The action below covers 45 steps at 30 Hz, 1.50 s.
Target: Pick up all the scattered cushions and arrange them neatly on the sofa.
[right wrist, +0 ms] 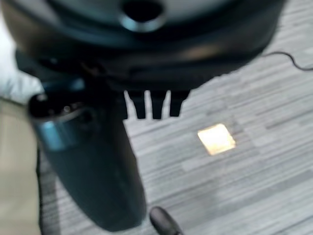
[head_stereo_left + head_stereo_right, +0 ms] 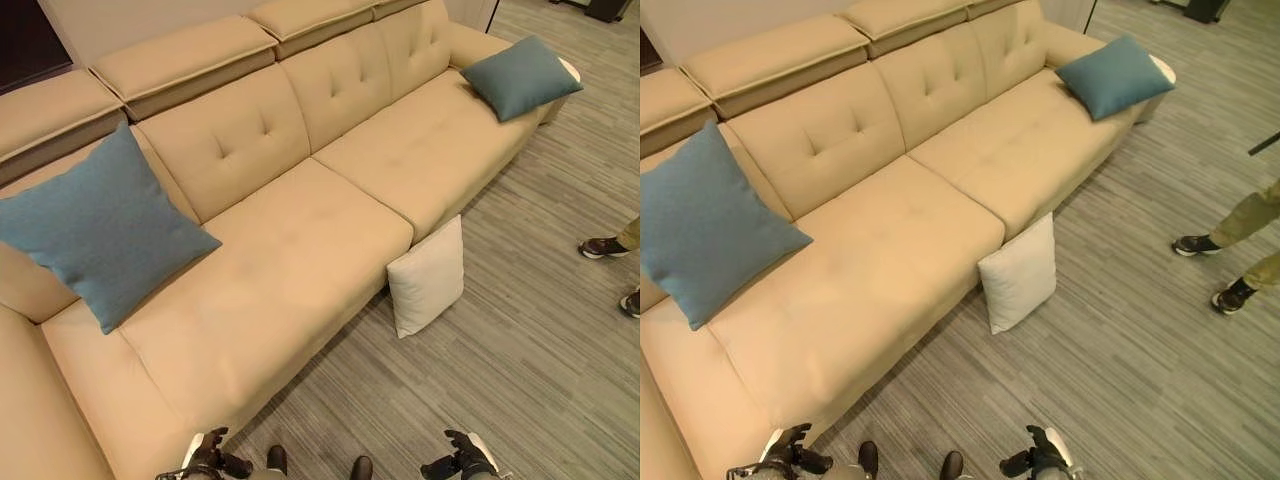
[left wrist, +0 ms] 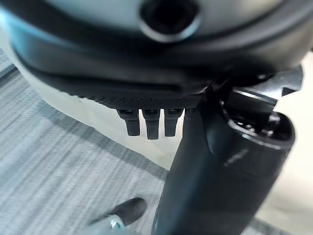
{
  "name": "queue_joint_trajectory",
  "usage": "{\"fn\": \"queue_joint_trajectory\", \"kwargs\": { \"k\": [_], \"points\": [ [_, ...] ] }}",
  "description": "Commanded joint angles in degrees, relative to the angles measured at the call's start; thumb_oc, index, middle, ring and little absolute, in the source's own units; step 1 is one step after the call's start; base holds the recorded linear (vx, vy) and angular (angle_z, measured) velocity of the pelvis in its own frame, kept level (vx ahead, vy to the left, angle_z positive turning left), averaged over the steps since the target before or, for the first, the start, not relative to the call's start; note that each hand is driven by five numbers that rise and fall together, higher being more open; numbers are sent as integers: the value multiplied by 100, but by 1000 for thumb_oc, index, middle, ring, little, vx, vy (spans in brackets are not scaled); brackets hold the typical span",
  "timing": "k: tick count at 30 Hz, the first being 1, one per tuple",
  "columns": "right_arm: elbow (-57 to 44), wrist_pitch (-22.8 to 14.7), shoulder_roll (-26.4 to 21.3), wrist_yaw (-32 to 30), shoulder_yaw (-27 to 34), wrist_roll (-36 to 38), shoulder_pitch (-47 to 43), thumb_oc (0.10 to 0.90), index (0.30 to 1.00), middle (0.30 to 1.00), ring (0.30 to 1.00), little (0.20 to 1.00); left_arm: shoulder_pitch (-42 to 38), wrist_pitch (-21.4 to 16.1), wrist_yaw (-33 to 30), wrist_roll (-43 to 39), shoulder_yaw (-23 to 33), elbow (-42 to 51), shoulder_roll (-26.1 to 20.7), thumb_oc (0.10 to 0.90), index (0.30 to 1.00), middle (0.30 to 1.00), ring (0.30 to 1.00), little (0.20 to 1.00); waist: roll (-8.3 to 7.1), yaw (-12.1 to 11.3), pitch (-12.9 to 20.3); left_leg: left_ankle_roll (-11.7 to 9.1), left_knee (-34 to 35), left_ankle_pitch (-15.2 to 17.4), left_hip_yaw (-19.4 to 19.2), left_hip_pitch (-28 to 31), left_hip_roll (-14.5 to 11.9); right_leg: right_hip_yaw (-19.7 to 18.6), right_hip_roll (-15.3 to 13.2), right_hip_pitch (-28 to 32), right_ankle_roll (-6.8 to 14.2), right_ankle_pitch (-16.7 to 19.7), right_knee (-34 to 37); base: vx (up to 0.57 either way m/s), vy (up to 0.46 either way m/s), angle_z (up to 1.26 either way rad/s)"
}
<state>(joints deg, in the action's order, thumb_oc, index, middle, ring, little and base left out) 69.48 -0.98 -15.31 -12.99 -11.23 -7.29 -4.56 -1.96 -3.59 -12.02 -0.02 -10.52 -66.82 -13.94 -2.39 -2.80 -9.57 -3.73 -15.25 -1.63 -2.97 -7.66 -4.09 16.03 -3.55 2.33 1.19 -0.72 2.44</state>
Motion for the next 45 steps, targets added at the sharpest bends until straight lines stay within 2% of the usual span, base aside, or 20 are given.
{"fn": "queue_joint_trajectory", "kwargs": {
  "k": [1,4,5,7,14,17,20,22,23,26,28,29,31,34,35,36,37,38,40,45],
  "points": [
    [-23,-79,-391,-287,-22,220,-54,800,900,900,900,900,-86,-68,-12,-45,-180,83,125,800,900,900,900,900,-184,-27,-211,313,-470,719,172,-327,511,-211,5,-57,229,-394,-323,167,-85,-6],
    [11,-68,-378,-286,-18,241,-2,800,900,900,900,900,-76,-35,16,-16,-204,83,109,800,900,900,900,900,-232,-104,-171,355,-34,634,163,-629,681,-270,86,140,224,-522,-259,289,-67,-1],
    [35,-74,-361,-311,-63,221,16,800,900,900,900,900,-58,-43,23,16,-224,56,100,800,900,900,900,900,-182,-193,-135,316,375,226,225,-856,794,-346,244,293,219,-611,-235,198,-15,15],
    [52,-42,-345,-311,-106,177,12,800,900,900,900,900,-22,-52,6,-7,-202,59,88,800,900,900,900,900,-149,-342,-111,258,668,3,372,-962,859,-521,360,399,231,-739,-290,241,-7,-6],
    [66,-7,-262,-230,-161,-63,18,800,900,900,900,900,199,-9,35,-26,56,-73,57,800,900,900,900,900,-197,-525,203,535,730,336,400,-382,930,-562,163,512,459,-903,-1028,282,70,-51],
    [-52,12,-265,-180,-232,-152,-81,800,900,900,900,900,181,-6,24,-56,42,92,-40,800,900,900,900,900,-147,-469,100,718,727,514,319,-54,918,-500,-101,-141,847,-149,-2494,178,94,-36],
    [-184,-4,-238,-191,-226,-154,-170,800,900,900,900,900,109,-15,-18,-112,50,165,-119,800,900,900,900,900,12,-407,10,786,799,652,279,205,785,-43,-493,-593,882,1,-3105,150,34,11],
    [-212,-8,-257,-198,-243,-169,-273,800,900,900,900,900,52,-12,-54,-146,88,164,-152,800,900,900,900,900,94,-393,6,738,1045,822,323,564,673,417,-808,-699,690,-393,-2492,375,-115,-7],
    [-218,4,-274,-196,-245,-175,-303,800,900,900,900,900,45,-17,-50,-136,96,147,-166,800,900,900,900,900,106,-371,-18,707,1117,843,321,668,642,507,-847,-760,676,-374,-2213,259,-122,-19],
    [-222,24,-300,-187,-248,-183,-353,800,900,900,900,900,46,-22,-49,-116,107,87,-167,800,900,900,900,900,102,-363,-50,681,1219,802,282,771,620,651,-895,-862,657,-134,-1755,160,-128,-11],
    [-229,76,-333,-190,-288,-266,-394,800,900,900,900,900,57,-24,-72,-52,165,-89,-154,800,900,900,900,900,111,-353,-96,527,1380,1060,325,1215,494,809,-962,-1095,890,252,-998,326,-263,-1],
    [-231,76,-338,-190,-284,-266,-400,800,900,900,900,900,48,-27,-73,-49,165,-90,-149,800,900,900,900,900,82,-341,-117,544,1367,978,300,1162,539,860,-1007,-1113,842,350,-951,254,-212,-9],
    [-222,59,-334,-191,-303,-267,-360,800,900,900,900,900,77,-49,-77,-13,176,-139,-126,800,900,900,900,900,24,-342,-91,493,1298,1197,270,1337,531,850,-970,-962,845,377,-810,205,-215,-5],
    [-230,32,-328,-215,-330,-234,-332,800,900,900,900,900,107,-44,-81,-44,136,-173,-48,800,900,900,900,900,4,-308,6,368,1030,1280,316,1340,347,765,-837,-903,702,262,-910,264,-343,4],
    [-226,-14,-308,-221,-336,-196,-290,800,900,900,900,900,123,-47,-71,-53,119,-196,5,800,900,900,900,900,13,-293,49,217,696,1109,334,1285,191,773,-622,-728,556,101,-792,131,-228,-15],
    [-226,-14,-309,-221,-336,-196,-290,800,900,900,900,900,123,-47,-72,-53,119,-196,5,800,900,900,900,900,15,-292,49,215,691,1112,336,1283,187,775,-619,-725,554,101,-789,209,-462,1],
    [-239,-37,-324,-273,-323,-120,-290,800,900,900,900,900,100,-38,-63,-110,94,-194,52,800,900,900,900,900,-5,-304,-16,73,-103,700,359,947,38,721,-458,-534,406,-35,-675,77,-236,6],
    [-239,-37,-324,-273,-322,-120,-291,800,900,900,900,900,100,-38,-63,-110,94,-194,51,800,900,900,900,900,-3,-300,-13,71,-118,707,363,934,36,725,-455,-536,405,-35,-674,97,-362,7],
    [-239,-47,-386,-354,-281,-13,-314,800,900,900,900,900,24,-47,-57,-216,28,-80,90,800,900,900,900,900,-85,-363,-202,21,-1245,274,339,323,-102,713,-332,-332,180,-180,-577,73,-299,-17],
    [-148,-18,-458,-402,-261,40,-262,800,900,900,900,900,-3,-42,-50,-190,-112,21,137,800,900,900,900,900,-118,-430,-261,123,-1082,535,255,-164,118,632,-219,-103,158,-306,-416,153,-174,-5]
  ]
}}
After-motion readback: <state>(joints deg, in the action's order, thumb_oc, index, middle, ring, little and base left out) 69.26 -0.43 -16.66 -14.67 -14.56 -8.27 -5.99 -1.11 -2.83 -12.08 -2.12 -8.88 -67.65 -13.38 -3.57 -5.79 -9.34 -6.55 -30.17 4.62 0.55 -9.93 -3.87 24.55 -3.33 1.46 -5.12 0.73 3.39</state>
